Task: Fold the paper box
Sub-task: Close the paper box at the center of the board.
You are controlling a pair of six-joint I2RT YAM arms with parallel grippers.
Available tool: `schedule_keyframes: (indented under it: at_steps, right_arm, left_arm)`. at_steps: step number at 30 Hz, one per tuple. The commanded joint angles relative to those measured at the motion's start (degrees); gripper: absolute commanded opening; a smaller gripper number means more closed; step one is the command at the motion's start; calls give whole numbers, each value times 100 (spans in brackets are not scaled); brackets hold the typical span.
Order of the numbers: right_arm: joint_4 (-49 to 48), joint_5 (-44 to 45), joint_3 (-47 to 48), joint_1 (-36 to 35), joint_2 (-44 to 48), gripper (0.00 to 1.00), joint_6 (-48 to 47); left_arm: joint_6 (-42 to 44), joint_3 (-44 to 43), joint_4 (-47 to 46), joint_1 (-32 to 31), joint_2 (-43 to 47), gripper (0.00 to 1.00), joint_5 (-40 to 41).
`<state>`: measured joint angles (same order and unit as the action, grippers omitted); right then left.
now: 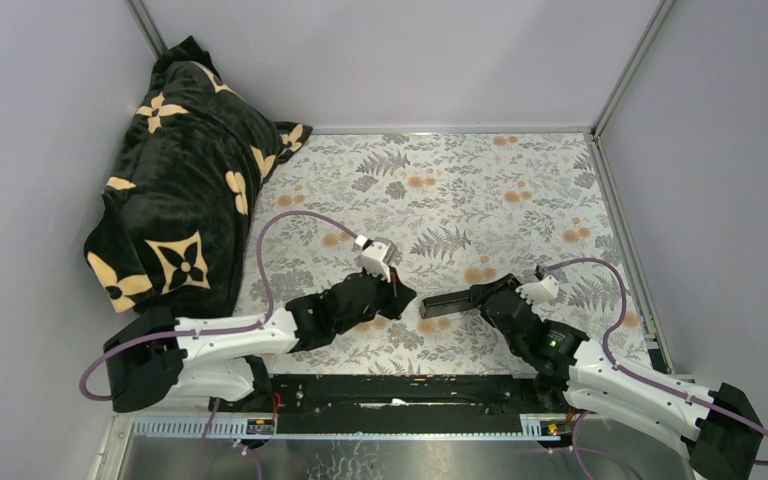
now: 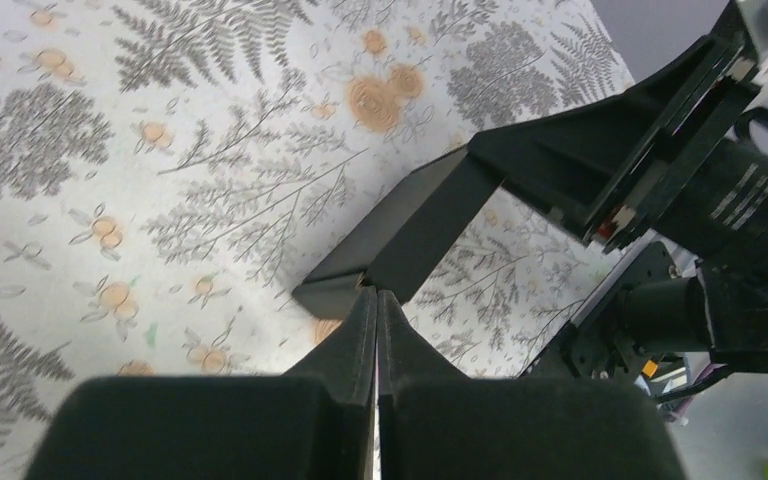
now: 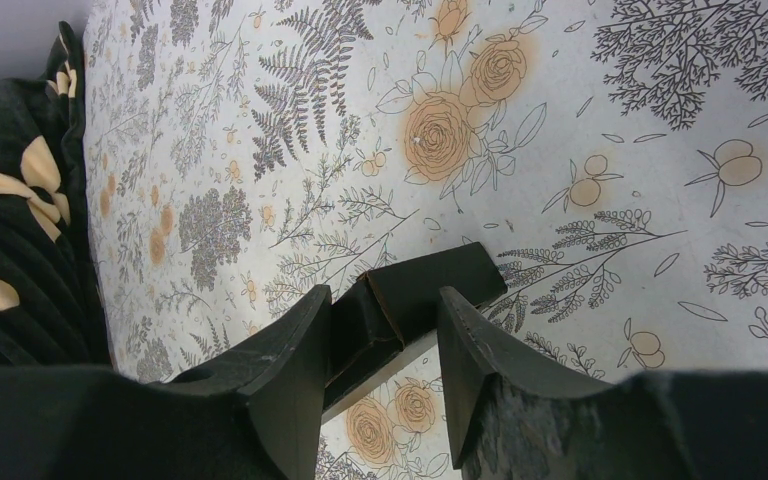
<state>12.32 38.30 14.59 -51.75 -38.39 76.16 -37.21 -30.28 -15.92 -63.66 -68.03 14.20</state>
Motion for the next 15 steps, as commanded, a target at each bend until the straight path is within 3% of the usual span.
schedule_keyframes:
  at_steps: [1, 15]
  right_arm:
    - [462, -171, -13, -33, -84, 47, -9]
    - [562, -114, -9, -37, 55, 48, -62]
  left_arm:
    - [188, -533, -438, 45, -363, 0, -175]
    - [30, -764, -1342, 73, -1172, 0, -981]
